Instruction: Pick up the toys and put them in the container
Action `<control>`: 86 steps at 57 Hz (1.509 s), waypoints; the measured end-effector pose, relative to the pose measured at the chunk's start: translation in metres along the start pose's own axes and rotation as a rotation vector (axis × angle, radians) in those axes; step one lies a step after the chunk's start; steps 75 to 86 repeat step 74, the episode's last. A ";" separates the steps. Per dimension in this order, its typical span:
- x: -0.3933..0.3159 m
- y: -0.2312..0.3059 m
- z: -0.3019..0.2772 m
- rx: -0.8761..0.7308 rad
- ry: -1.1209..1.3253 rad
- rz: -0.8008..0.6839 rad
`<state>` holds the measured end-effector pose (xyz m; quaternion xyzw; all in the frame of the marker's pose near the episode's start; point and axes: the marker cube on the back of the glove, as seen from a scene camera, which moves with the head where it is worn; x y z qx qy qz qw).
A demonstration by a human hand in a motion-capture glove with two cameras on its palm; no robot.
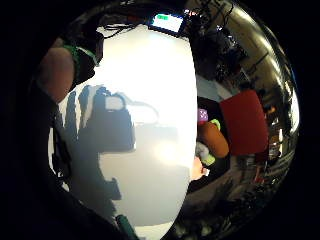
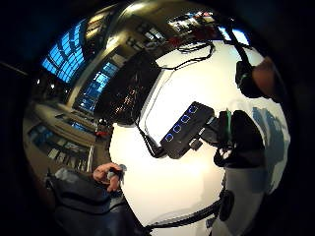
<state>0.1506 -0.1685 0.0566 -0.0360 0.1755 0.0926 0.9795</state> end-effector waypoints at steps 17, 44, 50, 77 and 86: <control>0.003 -0.005 0.001 0.009 0.006 -0.051; 0.004 -0.002 -0.002 0.018 -0.008 -0.029; 0.002 -0.003 -0.003 0.033 -0.020 -0.034; 0.002 0.003 -0.002 0.008 -0.038 -0.013; 0.002 0.003 -0.002 0.008 -0.038 -0.013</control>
